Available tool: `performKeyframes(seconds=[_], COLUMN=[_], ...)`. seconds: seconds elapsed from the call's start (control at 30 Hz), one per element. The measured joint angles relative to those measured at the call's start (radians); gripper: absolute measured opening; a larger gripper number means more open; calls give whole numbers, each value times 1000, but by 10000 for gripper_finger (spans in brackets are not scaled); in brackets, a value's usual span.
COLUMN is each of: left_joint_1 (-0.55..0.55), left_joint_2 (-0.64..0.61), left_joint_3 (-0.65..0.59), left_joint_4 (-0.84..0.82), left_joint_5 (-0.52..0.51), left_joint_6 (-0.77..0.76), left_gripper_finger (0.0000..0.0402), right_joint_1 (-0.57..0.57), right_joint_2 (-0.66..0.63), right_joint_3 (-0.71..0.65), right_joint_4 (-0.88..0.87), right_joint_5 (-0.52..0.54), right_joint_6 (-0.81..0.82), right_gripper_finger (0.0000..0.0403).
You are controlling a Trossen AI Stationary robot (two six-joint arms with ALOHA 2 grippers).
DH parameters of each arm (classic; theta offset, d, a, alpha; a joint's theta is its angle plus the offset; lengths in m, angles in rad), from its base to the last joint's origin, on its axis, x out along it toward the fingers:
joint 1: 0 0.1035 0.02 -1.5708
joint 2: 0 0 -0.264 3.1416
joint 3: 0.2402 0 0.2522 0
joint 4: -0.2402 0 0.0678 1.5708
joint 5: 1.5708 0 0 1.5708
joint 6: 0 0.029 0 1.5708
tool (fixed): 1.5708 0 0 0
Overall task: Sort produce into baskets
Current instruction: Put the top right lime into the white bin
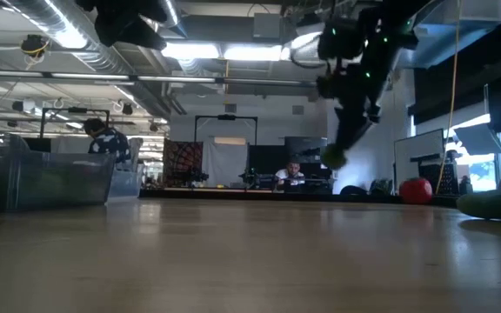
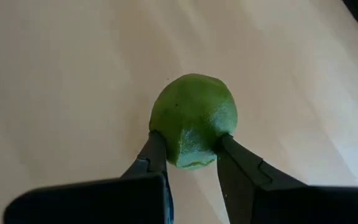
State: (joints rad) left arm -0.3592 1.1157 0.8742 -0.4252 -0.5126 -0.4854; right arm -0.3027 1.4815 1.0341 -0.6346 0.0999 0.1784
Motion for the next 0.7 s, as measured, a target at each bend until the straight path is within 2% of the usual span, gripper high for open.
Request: performKeyframes(seconds=[0.37,0.7], left_joint_1=[0,0], left_joint_2=[93,150], left_joint_3=[0,0], left_joint_4=[207,338], left_joint_5=[-16,-17], left_joint_6=[179,292], left_gripper_finger=[267,267], right_joint_1=[191,313], right_joint_2=[0,0], right_joint_3=[0,0], right_joint_4=[316,486], right_joint_5=[-84,-94], right_joint_6=[-52,-158], right_gripper_finger=[72,72])
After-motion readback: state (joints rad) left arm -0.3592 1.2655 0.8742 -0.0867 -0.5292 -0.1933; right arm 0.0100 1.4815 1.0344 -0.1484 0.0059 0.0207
